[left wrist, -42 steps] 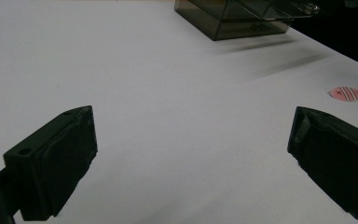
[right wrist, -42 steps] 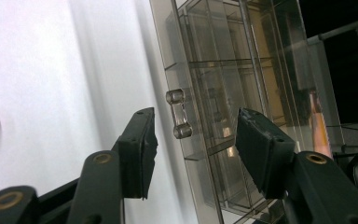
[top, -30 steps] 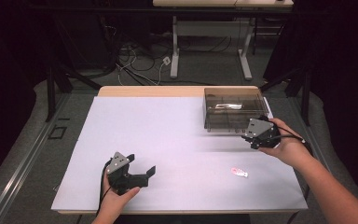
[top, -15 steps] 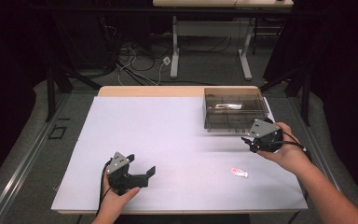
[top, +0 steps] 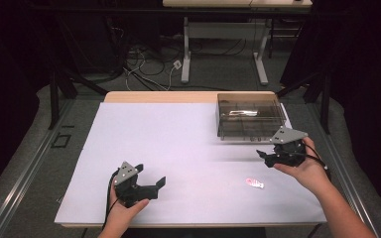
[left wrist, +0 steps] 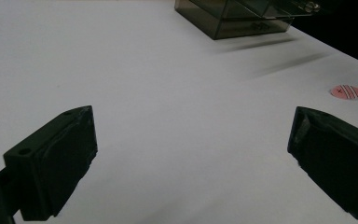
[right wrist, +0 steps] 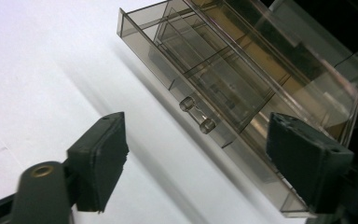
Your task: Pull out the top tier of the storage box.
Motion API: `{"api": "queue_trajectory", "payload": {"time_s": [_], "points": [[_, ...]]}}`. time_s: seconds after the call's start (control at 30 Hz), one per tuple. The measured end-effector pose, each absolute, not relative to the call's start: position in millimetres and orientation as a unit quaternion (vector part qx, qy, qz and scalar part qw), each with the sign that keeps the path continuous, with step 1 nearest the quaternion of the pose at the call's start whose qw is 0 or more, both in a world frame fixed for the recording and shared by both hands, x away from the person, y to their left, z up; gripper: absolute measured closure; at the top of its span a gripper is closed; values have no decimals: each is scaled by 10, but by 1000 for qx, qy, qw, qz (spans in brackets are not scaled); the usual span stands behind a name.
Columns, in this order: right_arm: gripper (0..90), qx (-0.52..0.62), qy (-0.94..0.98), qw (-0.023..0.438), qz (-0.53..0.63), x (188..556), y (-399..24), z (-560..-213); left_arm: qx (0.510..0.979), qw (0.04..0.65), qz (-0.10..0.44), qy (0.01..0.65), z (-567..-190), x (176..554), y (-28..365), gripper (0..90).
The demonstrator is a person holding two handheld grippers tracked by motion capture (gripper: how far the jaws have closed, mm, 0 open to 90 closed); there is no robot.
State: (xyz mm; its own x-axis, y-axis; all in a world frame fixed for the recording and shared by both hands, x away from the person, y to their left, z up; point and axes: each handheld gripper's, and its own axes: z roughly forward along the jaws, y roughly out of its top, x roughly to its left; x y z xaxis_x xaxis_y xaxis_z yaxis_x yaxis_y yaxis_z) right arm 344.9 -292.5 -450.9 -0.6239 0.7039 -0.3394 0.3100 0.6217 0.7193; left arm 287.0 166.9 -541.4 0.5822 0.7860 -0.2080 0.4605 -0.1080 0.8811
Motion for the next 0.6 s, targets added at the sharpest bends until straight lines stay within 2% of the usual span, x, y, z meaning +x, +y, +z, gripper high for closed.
{"api": "queue_trajectory", "payload": {"time_s": [0.07,0.6], "points": [[151,316,840,303,319,3450,-2936,-4523,727,512,159,428,-5414,2870,1670,13],[100,373,800,279,378,3274,-3058,-4625,728,512,158,428,-5411,2868,1671,13]]}}
